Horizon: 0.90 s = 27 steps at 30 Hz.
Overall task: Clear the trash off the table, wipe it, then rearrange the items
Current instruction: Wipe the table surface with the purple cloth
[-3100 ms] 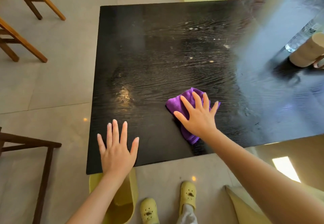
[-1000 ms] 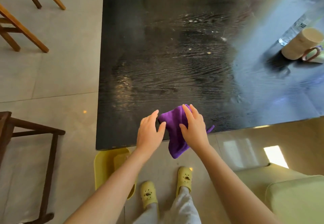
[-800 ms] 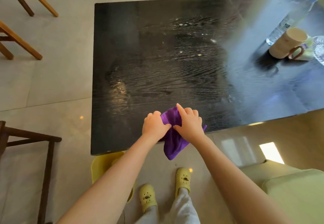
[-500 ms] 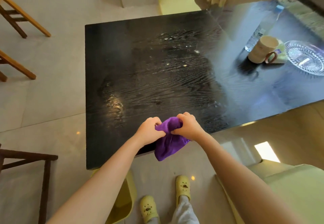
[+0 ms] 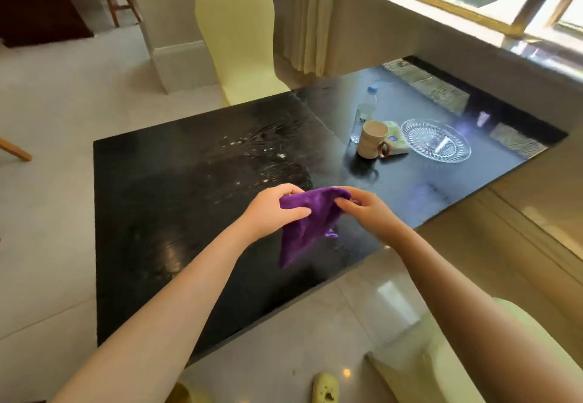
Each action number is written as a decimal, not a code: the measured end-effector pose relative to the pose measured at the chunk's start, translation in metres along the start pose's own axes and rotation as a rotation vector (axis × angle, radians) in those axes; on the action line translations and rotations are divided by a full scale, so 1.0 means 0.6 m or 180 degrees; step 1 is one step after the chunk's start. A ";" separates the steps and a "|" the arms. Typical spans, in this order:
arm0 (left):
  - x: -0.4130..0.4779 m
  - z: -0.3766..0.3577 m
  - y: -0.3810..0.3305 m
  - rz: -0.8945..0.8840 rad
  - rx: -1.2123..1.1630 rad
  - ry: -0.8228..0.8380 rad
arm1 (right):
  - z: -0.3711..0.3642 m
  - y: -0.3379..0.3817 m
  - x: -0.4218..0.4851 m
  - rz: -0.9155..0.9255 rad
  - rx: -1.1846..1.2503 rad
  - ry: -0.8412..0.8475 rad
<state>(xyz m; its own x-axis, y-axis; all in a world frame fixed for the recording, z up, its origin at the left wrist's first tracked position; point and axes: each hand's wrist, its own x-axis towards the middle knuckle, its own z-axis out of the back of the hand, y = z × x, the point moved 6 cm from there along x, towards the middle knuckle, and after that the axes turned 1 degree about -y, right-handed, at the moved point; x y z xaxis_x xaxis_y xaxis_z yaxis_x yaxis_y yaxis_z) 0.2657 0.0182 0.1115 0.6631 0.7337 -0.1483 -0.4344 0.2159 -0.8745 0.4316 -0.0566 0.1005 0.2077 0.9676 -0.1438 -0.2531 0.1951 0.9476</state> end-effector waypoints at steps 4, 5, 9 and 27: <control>0.062 -0.007 -0.106 -0.0256 0.0025 -0.0074 | 0.115 0.044 0.004 0.0158 0.0252 -0.0295; 0.078 -0.010 -0.133 -0.0314 -0.0018 -0.0125 | 0.145 0.054 0.005 0.0190 0.0310 -0.0363; 0.142 -0.039 -0.225 -0.0558 -0.0148 -0.0276 | 0.257 0.075 0.006 0.0273 0.0129 -0.0631; 0.384 -0.216 -0.329 -0.0507 -0.0012 0.0712 | 0.559 0.035 0.083 -0.0332 -0.1053 -0.1164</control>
<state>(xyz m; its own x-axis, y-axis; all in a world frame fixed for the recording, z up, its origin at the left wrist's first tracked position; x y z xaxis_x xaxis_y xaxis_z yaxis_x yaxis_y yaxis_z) 0.5828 0.0611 0.1901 0.8412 0.5300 -0.1068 -0.3119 0.3144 -0.8966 0.7537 -0.0580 0.2090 0.5504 0.8322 -0.0672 -0.4870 0.3853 0.7838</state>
